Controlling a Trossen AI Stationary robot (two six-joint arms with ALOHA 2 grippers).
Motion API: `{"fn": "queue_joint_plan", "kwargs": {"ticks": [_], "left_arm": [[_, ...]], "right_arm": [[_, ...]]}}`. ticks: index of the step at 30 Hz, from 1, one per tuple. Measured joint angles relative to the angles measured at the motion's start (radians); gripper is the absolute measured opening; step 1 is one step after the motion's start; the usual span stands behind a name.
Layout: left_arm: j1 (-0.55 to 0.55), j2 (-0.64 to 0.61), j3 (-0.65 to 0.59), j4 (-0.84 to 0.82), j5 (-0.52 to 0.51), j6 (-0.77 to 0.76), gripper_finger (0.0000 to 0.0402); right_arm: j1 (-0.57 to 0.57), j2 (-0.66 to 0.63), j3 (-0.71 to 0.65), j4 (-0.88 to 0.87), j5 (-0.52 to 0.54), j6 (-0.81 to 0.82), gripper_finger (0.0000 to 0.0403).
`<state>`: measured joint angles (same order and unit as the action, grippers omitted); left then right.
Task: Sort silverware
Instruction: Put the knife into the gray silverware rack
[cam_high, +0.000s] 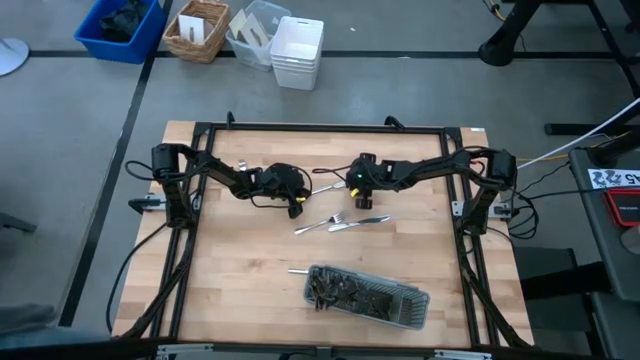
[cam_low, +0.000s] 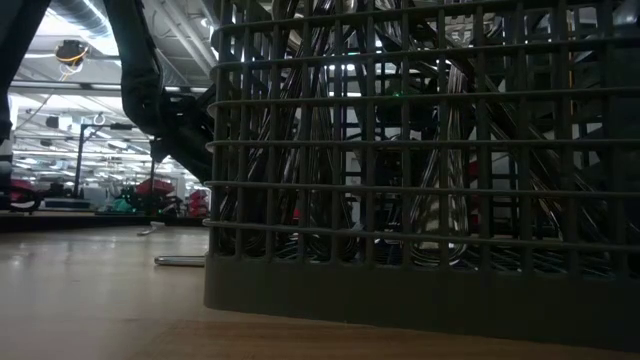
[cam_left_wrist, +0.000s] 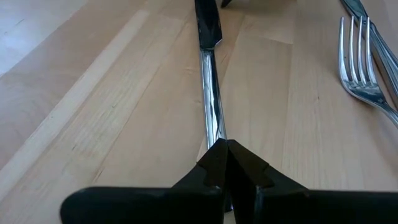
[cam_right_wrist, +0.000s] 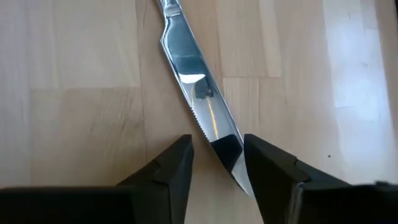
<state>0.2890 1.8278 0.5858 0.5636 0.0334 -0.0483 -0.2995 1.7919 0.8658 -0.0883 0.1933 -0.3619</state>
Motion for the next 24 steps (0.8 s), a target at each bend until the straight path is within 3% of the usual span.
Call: {"fn": "queue_joint_plan", "kwargs": {"ticks": [9, 15, 24], "left_arm": [[0.000, 0.000, 0.000, 0.001, 0.000, 0.003, 0.0001], [-0.001, 0.000, 0.000, 0.001, 0.005, 0.003, 0.0001], [-0.001, 0.000, 0.000, 0.001, 0.017, 0.003, 0.0001]], "right_arm": [[-0.011, 0.015, 0.000, -0.005, -0.081, 0.024, 0.0136], [-0.006, 0.016, 0.020, -0.036, 0.009, 0.110, 0.0133], [-0.009, 0.023, 0.217, -0.315, -0.058, 0.127, 0.0135]]}}
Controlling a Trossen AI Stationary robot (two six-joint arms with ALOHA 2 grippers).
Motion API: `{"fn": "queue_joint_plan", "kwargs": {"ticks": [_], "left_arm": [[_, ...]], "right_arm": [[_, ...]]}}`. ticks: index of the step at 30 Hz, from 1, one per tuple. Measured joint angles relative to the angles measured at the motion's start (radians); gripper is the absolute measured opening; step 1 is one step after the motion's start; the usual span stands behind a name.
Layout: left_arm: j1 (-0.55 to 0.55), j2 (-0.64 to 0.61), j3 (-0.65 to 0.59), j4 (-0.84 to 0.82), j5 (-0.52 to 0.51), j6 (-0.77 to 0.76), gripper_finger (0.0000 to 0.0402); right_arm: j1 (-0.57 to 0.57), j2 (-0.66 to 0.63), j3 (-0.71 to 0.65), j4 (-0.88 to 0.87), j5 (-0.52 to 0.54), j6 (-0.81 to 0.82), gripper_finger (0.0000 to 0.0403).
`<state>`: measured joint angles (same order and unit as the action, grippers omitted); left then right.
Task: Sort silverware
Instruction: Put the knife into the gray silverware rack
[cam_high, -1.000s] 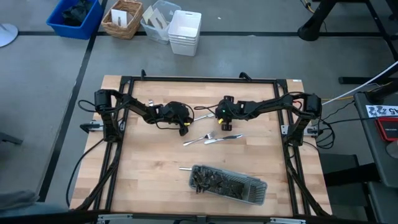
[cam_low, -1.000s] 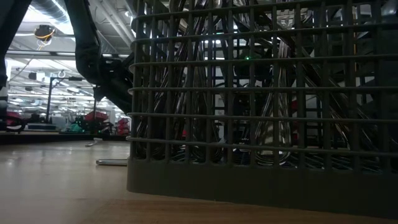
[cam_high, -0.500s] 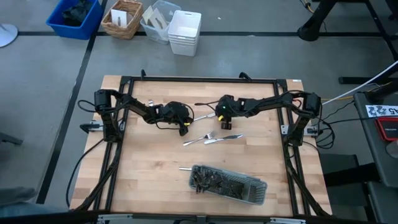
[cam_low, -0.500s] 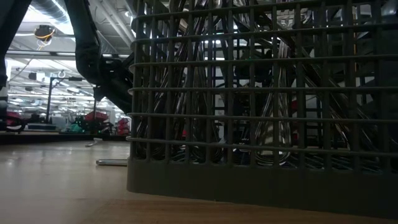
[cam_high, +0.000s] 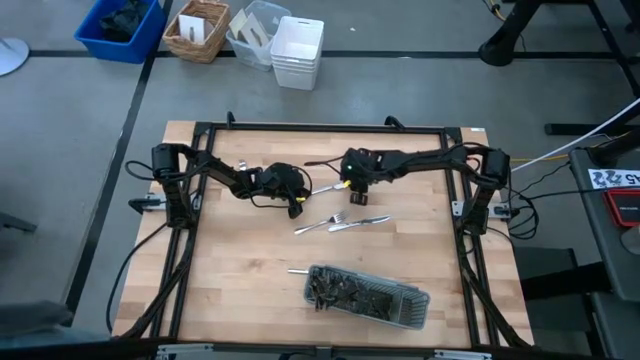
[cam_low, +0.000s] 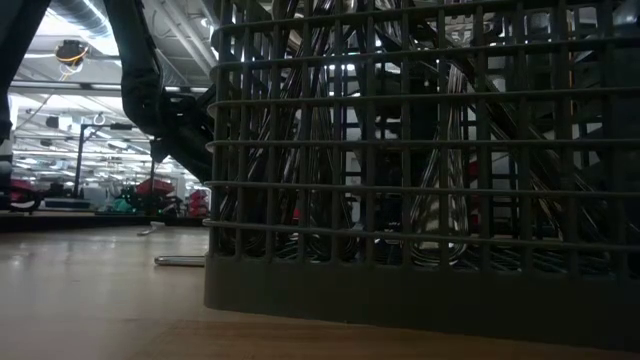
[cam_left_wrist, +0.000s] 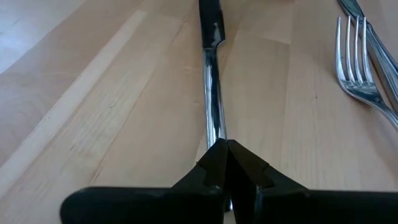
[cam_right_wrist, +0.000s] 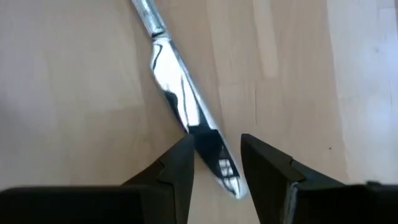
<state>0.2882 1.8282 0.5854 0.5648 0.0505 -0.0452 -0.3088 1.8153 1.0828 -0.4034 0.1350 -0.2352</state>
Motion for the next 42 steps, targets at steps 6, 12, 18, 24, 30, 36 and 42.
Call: {"fn": "queue_joint_plan", "kwargs": {"ticks": [6, 12, 18, 24, 30, 36, 42], "left_arm": [[0.000, 0.000, 0.000, 0.000, 0.001, 0.000, 0.0001], [0.000, 0.000, 0.000, 0.000, 0.002, 0.000, 0.0001], [0.000, 0.000, 0.000, 0.000, 0.007, 0.000, 0.0001], [0.000, 0.000, -0.001, 0.000, 0.013, 0.000, 0.0001], [0.000, 0.000, -0.001, 0.012, 0.016, 0.004, 0.0001], [0.000, 0.000, -0.003, 0.061, 0.015, 0.028, 0.0001], [0.000, -0.002, -0.001, 0.025, 0.015, 0.057, 0.0001]], "right_arm": [[0.000, -0.002, 0.054, -0.070, -0.058, 0.000, 0.0135], [0.000, 0.021, 0.054, -0.068, -0.108, -0.009, 0.0136], [0.000, 0.071, 0.054, -0.060, -0.090, -0.089, 0.0136], [0.002, 0.079, 0.056, -0.045, -0.042, -0.139, 0.0136], [0.001, 0.078, 0.056, -0.049, -0.097, -0.139, 0.0136], [0.000, 0.077, 0.056, -0.073, -0.196, -0.085, 0.0136], [0.001, 0.077, 0.056, -0.087, -0.237, -0.064, 0.0136]]}}
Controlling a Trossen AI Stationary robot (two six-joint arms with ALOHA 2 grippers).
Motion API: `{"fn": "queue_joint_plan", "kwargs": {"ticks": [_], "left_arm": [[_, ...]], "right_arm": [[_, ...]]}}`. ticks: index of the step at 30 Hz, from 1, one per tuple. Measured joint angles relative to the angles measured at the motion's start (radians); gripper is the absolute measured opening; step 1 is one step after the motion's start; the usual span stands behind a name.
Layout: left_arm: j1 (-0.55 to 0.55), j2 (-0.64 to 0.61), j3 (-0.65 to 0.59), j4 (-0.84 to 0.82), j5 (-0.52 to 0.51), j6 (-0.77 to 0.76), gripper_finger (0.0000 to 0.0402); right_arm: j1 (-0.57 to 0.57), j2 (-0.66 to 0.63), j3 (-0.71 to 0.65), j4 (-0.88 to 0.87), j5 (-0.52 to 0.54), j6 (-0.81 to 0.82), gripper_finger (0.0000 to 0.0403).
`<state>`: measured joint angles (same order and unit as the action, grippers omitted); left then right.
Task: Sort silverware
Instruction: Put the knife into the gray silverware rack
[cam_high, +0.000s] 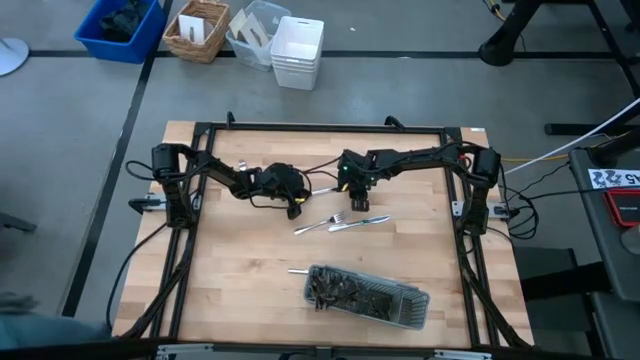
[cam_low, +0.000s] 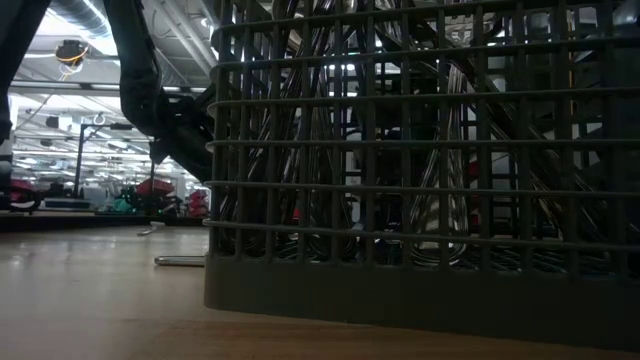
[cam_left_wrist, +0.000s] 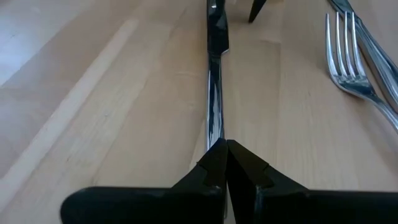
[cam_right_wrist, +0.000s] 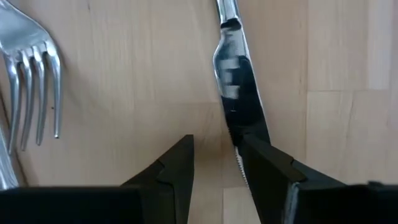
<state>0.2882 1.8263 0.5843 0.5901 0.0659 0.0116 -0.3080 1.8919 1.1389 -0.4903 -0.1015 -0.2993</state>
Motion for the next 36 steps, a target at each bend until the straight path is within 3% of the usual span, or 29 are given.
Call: {"fn": "queue_joint_plan", "kwargs": {"ticks": [9, 17, 28, 36], "left_arm": [[0.000, 0.004, -0.002, 0.066, 0.000, 0.003, 0.0001], [-0.001, 0.004, -0.002, 0.104, 0.002, 0.161, 0.0005], [-0.001, 0.002, -0.001, 0.106, 0.009, 0.148, 0.0127], [-0.001, 0.002, 0.000, 0.072, 0.010, 0.145, 0.0139]], "right_arm": [[0.001, 0.001, 0.000, 0.001, -0.031, 0.000, 0.0136], [0.002, 0.002, -0.001, 0.022, -0.040, 0.000, 0.0136], [0.002, 0.004, -0.003, 0.098, -0.053, 0.000, 0.0136], [0.002, 0.004, -0.001, 0.100, -0.052, 0.000, 0.0136]]}}
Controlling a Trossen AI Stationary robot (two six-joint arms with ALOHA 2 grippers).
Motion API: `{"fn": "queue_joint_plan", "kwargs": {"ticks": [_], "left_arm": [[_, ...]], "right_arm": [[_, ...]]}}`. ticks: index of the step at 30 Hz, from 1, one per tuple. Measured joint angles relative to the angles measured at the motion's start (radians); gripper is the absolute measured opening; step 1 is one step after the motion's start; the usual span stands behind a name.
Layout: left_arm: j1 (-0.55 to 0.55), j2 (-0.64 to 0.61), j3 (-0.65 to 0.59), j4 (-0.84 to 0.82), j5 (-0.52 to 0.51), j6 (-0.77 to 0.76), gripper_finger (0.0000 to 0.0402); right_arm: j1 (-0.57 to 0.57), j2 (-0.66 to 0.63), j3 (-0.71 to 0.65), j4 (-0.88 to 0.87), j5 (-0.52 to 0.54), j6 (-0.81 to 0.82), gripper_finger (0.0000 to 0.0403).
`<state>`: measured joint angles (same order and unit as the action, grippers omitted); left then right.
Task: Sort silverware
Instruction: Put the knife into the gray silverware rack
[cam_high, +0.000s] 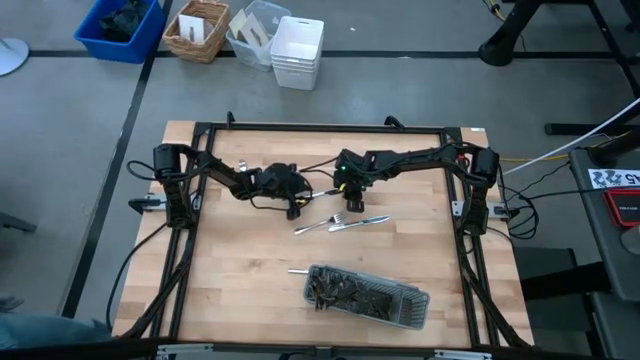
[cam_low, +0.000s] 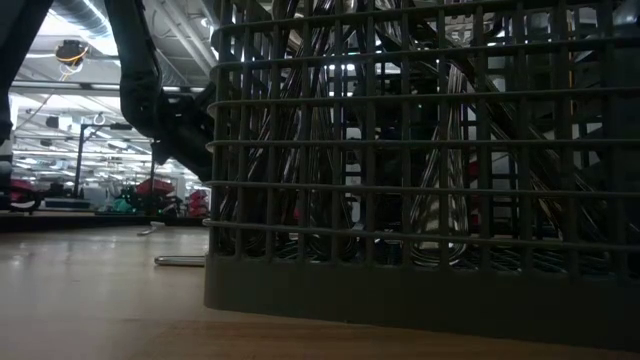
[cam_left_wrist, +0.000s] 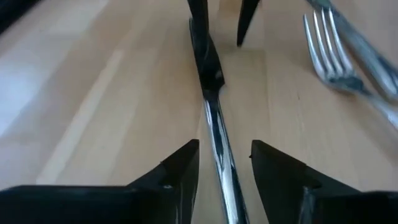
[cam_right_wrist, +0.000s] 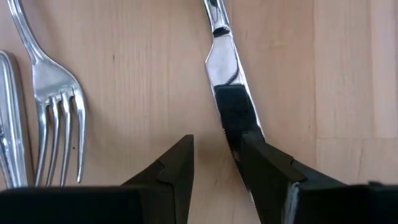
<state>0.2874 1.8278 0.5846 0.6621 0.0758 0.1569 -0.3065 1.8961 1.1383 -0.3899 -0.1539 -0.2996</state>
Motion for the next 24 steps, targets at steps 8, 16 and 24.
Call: {"fn": "queue_joint_plan", "kwargs": {"ticks": [8, 16, 24], "left_arm": [[0.000, 0.000, 0.002, -0.079, 0.000, -0.015, 0.0139], [0.003, -0.003, 0.005, -0.140, 0.001, -0.107, 0.0067], [0.003, -0.003, 0.004, -0.140, 0.000, -0.193, 0.0028]], "right_arm": [[0.000, 0.000, 0.060, -0.024, 0.001, 0.000, 0.0136], [0.000, -0.001, 0.128, -0.092, 0.003, 0.000, 0.0136], [0.001, -0.001, 0.128, -0.117, 0.012, 0.012, 0.0136]]}}
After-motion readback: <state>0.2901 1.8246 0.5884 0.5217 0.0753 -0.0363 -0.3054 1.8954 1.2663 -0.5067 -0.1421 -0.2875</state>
